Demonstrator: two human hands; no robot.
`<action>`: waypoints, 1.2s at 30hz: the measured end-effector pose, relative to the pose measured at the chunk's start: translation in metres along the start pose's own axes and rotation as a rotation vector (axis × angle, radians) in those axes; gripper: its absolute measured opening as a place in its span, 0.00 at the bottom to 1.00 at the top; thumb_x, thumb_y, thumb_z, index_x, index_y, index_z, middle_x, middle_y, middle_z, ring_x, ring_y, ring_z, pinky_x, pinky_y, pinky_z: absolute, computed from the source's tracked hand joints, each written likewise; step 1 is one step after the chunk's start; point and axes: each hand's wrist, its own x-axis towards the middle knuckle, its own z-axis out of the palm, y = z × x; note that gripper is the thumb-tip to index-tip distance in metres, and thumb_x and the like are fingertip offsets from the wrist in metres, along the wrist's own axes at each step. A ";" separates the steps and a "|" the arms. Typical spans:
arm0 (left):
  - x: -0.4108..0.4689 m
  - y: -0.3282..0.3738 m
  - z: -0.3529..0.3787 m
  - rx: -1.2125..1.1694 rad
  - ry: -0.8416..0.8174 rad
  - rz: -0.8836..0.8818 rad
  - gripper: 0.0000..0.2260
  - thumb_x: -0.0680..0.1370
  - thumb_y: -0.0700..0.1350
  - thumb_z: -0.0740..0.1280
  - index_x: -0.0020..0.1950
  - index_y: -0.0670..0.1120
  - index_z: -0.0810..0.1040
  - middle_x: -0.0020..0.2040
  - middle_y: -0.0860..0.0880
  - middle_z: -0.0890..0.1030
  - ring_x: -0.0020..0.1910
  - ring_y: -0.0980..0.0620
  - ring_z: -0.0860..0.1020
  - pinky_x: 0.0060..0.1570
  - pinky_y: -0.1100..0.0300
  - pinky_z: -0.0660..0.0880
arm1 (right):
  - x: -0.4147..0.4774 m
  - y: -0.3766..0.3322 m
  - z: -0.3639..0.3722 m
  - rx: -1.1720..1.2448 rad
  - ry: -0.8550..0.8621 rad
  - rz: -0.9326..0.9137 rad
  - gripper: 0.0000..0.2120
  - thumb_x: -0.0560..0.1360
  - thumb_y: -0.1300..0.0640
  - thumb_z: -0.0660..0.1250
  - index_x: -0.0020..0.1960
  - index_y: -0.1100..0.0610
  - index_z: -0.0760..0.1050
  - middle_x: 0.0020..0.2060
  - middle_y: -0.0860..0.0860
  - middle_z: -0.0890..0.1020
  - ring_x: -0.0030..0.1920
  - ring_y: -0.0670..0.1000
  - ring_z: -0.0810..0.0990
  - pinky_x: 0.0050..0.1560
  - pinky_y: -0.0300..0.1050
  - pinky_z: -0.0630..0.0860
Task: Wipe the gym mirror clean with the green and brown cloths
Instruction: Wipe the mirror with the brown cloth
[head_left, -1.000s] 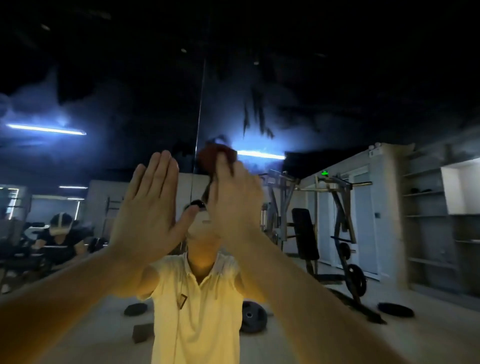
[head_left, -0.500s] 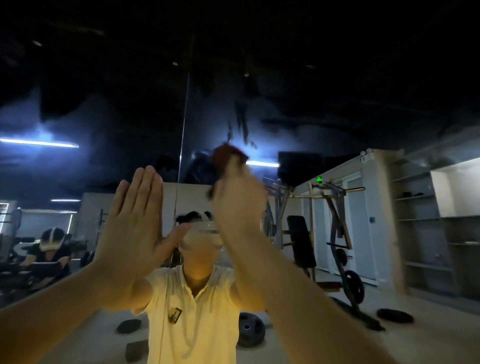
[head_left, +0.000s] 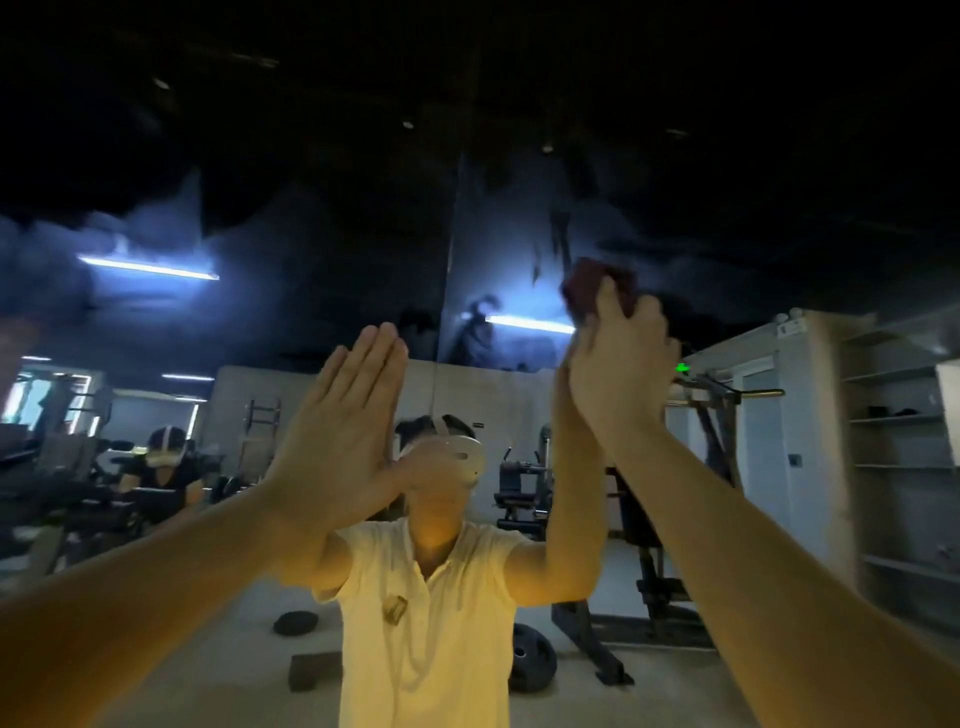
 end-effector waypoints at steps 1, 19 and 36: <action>-0.001 -0.007 -0.006 -0.051 -0.023 0.020 0.44 0.81 0.73 0.47 0.84 0.43 0.42 0.85 0.46 0.40 0.83 0.51 0.38 0.82 0.49 0.42 | -0.005 -0.028 0.007 0.022 0.000 -0.074 0.24 0.82 0.50 0.59 0.77 0.51 0.65 0.63 0.60 0.72 0.62 0.60 0.74 0.64 0.59 0.72; -0.076 -0.075 -0.011 0.119 -0.008 -0.129 0.41 0.83 0.69 0.46 0.84 0.39 0.47 0.85 0.41 0.46 0.84 0.44 0.43 0.81 0.43 0.50 | 0.020 -0.114 0.010 -0.249 0.050 -0.653 0.22 0.77 0.47 0.72 0.68 0.49 0.72 0.60 0.60 0.71 0.62 0.62 0.70 0.60 0.60 0.72; -0.084 -0.090 -0.005 0.065 -0.015 -0.038 0.35 0.85 0.63 0.41 0.84 0.40 0.45 0.85 0.41 0.44 0.84 0.44 0.44 0.81 0.43 0.50 | -0.026 -0.112 0.003 -0.384 -0.072 -0.647 0.21 0.76 0.48 0.71 0.66 0.56 0.75 0.60 0.57 0.75 0.62 0.58 0.73 0.65 0.59 0.69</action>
